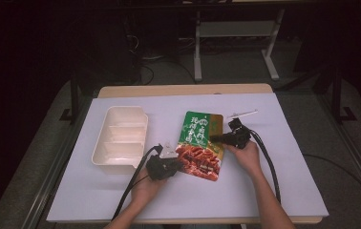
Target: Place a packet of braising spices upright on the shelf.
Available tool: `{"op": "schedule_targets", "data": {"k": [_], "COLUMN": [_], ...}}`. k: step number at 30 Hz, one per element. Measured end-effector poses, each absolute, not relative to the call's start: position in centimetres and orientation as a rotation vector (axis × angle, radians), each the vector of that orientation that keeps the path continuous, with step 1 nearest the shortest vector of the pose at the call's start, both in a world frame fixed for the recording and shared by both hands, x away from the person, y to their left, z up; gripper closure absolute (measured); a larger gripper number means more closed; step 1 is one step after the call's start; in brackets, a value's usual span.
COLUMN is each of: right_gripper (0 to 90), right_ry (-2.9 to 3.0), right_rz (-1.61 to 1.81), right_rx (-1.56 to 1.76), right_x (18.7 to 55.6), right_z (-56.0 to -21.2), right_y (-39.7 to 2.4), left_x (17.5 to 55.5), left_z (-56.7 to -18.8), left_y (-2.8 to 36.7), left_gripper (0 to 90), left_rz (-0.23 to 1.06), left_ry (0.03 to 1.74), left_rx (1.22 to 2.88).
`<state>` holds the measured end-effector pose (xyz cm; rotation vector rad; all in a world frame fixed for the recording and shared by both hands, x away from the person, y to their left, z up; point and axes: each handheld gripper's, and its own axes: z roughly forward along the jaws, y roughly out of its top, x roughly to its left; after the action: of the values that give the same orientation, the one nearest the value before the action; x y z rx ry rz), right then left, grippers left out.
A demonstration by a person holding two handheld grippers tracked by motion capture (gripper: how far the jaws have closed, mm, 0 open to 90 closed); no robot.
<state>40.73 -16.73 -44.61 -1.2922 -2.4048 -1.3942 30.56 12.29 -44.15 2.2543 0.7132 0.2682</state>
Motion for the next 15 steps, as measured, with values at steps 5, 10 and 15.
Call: {"op": "schedule_targets", "data": {"k": [5, 10, 15], "right_gripper": [89.4, 89.4, 89.5], "right_ry": [-2.414, -2.42, -2.437], "right_rz": [-1.444, -1.488, -1.514], "right_rx": [-1.277, -1.271, -1.256], "right_x": [40.2, 39.6, 39.0], "right_z": [-43.4, -42.2, -41.0], "right_y": [-16.8, -17.0, -17.1], "left_x": [29.7, 28.8, 27.9], "left_z": [-43.3, -42.9, -42.7], "left_y": [12.7, 13.2, 13.7], "left_gripper": [80.6, 75.5, 72.7], "left_rz": [0.261, 0.252, 0.229], "left_ry": [0.677, 0.632, 0.614], "left_rx": [2.218, 2.2, 2.176]}}
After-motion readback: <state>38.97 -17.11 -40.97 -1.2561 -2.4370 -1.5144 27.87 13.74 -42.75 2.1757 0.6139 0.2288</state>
